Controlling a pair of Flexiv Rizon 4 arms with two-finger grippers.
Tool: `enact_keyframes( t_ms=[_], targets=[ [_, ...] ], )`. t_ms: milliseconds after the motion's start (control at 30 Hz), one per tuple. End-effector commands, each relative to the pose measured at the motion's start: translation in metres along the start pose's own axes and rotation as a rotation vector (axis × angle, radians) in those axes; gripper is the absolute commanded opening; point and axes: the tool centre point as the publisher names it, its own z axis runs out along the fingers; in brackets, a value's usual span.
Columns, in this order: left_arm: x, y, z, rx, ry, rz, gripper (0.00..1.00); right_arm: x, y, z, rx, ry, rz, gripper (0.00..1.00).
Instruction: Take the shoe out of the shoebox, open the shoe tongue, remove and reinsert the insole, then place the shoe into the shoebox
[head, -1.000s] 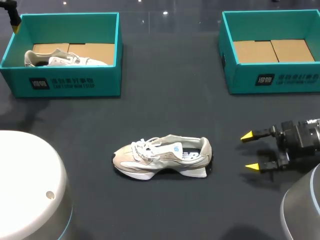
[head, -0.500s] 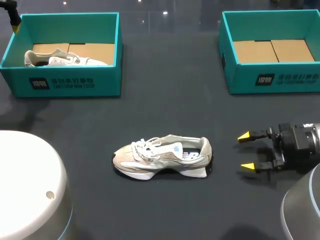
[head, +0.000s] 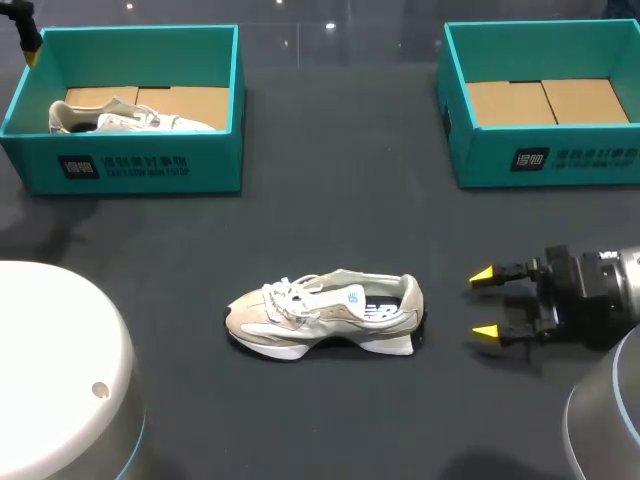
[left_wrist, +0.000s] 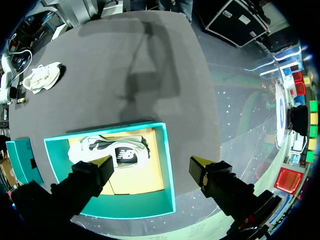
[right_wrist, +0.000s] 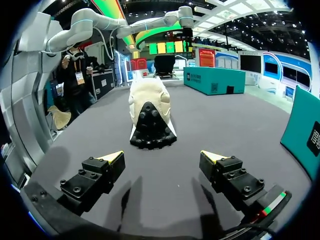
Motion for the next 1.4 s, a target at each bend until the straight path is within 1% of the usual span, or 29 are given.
enact_keyframes(
  t_ms=[33, 333, 367, 467, 567, 700, 967, 1400],
  targets=[
    [0.000, -0.001, 0.000, -0.002, 0.001, 0.001, 1.00, 0.004, 0.004, 0.000, 0.010, -0.008, 0.000, 1.00],
    [0.000, -0.001, 0.000, -0.002, 0.001, 0.001, 1.00, 0.004, 0.004, 0.000, 0.010, -0.008, 0.000, 1.00],
    [0.000, -0.001, 0.000, -0.002, 0.001, 0.001, 1.00, 0.005, 0.005, 0.004, 0.023, 0.005, -0.003, 1.00],
    [0.000, -0.001, 0.000, -0.002, 0.001, 0.001, 1.00, 0.008, 0.006, 0.014, 0.029, -0.010, -0.005, 1.00],
    [0.000, -0.001, 0.000, -0.002, 0.001, 0.001, 1.00, 0.009, 0.006, 0.023, 0.014, -0.032, -0.003, 1.00],
    [0.000, -0.001, 0.000, -0.002, 0.001, 0.001, 1.00, 0.012, 0.008, 0.033, -0.002, -0.034, -0.019, 1.00],
    [0.000, -0.001, 0.000, -0.002, 0.001, 0.001, 1.00, 0.011, 0.010, 0.043, -0.044, -0.034, -0.019, 1.00],
    [0.000, -0.001, 0.000, -0.002, 0.001, 0.001, 1.00, 0.012, 0.017, 0.060, -0.066, -0.041, -0.036, 1.00]
  ],
)
